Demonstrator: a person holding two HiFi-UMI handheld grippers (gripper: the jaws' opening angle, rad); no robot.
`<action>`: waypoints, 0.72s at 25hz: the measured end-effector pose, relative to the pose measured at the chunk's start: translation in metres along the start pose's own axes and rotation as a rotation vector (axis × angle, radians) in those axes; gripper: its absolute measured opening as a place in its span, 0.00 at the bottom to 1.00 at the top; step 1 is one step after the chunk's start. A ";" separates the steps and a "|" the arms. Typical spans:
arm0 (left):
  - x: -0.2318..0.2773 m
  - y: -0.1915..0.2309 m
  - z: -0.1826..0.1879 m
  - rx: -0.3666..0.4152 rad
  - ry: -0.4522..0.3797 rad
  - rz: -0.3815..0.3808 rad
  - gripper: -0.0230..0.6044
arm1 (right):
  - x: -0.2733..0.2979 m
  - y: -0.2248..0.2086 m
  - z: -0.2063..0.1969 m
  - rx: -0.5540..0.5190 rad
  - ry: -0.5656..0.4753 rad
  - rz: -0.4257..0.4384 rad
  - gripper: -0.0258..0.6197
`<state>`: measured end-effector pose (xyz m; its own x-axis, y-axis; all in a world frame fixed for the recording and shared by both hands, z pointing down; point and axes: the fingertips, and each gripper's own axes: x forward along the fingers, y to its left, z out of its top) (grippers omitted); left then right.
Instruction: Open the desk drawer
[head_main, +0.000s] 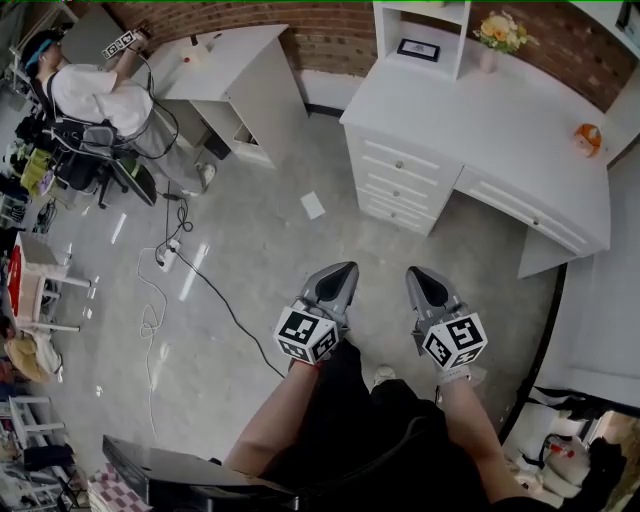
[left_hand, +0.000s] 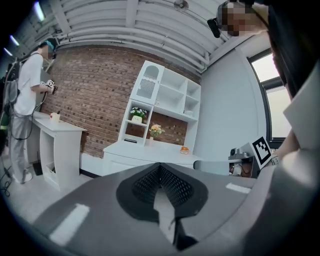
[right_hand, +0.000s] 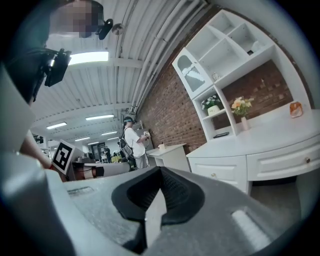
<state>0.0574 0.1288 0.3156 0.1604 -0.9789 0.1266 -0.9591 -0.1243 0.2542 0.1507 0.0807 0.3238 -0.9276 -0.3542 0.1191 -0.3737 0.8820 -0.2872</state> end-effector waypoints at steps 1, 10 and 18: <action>0.005 0.007 0.003 0.003 0.008 -0.011 0.04 | 0.007 -0.002 0.002 0.006 -0.005 -0.011 0.04; 0.049 0.060 0.029 0.023 0.041 -0.119 0.04 | 0.060 -0.021 0.019 0.034 -0.030 -0.114 0.04; 0.076 0.097 0.031 0.006 0.076 -0.211 0.04 | 0.097 -0.029 0.019 0.056 -0.038 -0.207 0.04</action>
<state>-0.0309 0.0369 0.3200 0.3748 -0.9160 0.1430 -0.9038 -0.3267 0.2766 0.0717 0.0147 0.3262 -0.8302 -0.5383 0.1452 -0.5547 0.7710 -0.3130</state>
